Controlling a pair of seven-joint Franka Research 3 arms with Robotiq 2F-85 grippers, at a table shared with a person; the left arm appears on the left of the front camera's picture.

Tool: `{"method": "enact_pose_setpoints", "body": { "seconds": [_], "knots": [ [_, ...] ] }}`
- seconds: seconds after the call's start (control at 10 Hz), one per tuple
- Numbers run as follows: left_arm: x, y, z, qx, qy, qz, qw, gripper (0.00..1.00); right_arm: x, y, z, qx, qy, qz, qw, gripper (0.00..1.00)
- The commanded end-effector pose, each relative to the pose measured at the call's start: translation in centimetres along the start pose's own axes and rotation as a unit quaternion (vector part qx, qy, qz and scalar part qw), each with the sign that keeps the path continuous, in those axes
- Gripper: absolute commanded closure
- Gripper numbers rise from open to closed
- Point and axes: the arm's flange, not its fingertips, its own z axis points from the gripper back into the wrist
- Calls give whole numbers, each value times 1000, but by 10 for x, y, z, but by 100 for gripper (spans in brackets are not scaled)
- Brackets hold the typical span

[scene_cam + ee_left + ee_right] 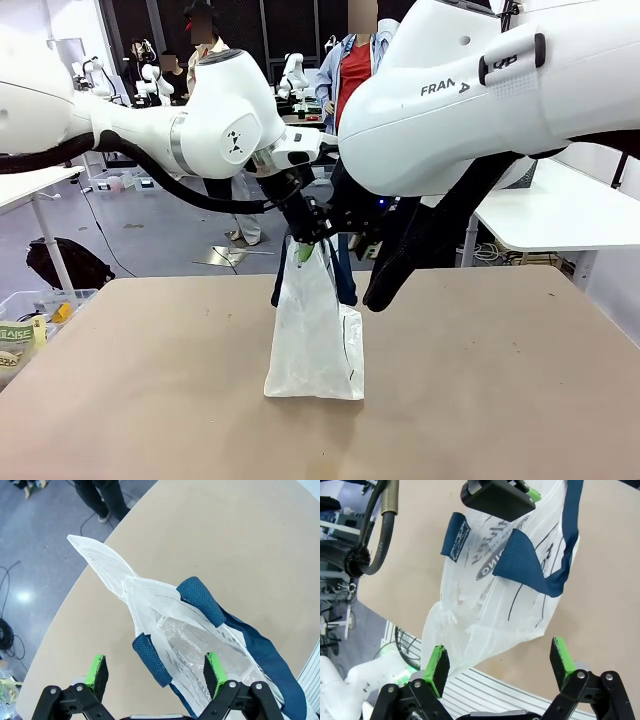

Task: Transfer purchased items from the store into the shopping bag.
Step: Open the Reusable shopping bag in the center of the table.

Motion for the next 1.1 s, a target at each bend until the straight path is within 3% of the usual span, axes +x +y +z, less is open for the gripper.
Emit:
{"method": "enact_pose_setpoints", "body": {
  "seconds": [0.0, 0.4, 0.5, 0.9, 1.0],
  "knots": [
    [-12, 1, 3, -3, 6, -10, 1000, 0, 0, 2, -4, -18, -8, -13, 1000, 0],
    [-17, -3, 8, -7, -3, -15, 1000, 0, -3, 3, -17, -29, -2, -3, 1000, 4],
    [-17, -4, 9, -9, -7, -17, 1000, 9, -3, 5, -18, -33, -2, 3, 999, 23],
    [-18, -1, 7, -11, -7, -16, 1000, 87, -3, 5, -18, -38, 2, 2, 999, 100],
    [-18, -1, 7, -10, -6, -16, 1000, 100, -3, 5, -18, -38, 1, 1, 999, 100]
  ]
}}
